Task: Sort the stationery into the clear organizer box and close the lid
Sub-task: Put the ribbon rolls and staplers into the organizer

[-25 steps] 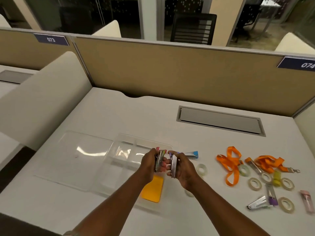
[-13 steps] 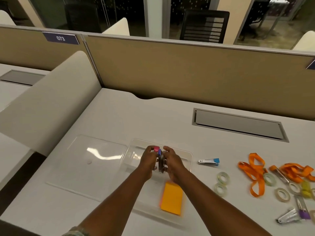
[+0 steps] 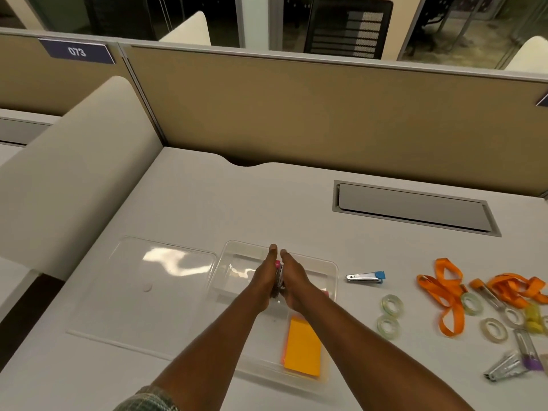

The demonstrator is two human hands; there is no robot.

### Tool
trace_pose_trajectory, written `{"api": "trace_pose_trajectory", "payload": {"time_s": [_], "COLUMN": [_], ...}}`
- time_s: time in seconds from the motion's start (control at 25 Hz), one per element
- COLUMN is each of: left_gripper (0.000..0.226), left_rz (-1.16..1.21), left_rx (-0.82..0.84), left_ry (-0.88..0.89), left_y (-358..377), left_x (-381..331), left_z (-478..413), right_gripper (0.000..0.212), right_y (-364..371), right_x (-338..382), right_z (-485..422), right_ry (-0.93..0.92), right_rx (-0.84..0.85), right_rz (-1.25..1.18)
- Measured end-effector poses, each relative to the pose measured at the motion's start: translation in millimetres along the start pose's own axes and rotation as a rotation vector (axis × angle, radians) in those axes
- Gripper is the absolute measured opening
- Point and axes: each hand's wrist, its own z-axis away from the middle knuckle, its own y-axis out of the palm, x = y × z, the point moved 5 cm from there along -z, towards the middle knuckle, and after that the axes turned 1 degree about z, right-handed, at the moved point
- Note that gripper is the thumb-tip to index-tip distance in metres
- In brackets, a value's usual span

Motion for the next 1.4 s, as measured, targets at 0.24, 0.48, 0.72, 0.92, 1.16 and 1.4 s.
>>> {"api": "trace_pose_trajectory", "payload": {"time_s": [0.24, 0.48, 0.72, 0.92, 1.16, 1.4], "left_gripper": [0.077, 0.059, 0.036, 0.037, 0.052, 0.051], "left_rz": [0.059, -0.399, -0.731, -1.169, -1.67, -1.671], "left_rx": [0.097, -0.364, -0.308, -0.068, 0.049, -0.042], "left_ry": [0.049, 0.374, 0.815, 1.007, 0.819, 0.668], "left_y": [14.8, 19.2, 93.3, 175.9, 236.2, 245.7], "left_x": [3.8, -21.7, -26.5, 1.7, 34.5, 44.7], "left_z": [-2.0, 20.9, 39.4, 29.3, -7.1, -17.4], "right_gripper": [0.059, 0.037, 0.02, 0.018, 0.015, 0.018], "right_y": [-0.5, -40.3, -144.4, -237.1, -327.3, -390.1], "right_x": [11.7, 24.1, 32.8, 14.7, -10.8, -25.4], "right_z": [5.2, 20.9, 35.7, 63.2, 96.5, 116.6], "right_ry": [-0.156, -0.271, -0.398, -0.369, -0.331, -0.312], "right_rx": [0.093, 0.007, -0.199, -0.36, -0.472, -0.593], "right_rz": [0.182, 0.251, 0.351, 0.371, 0.263, 0.331]}}
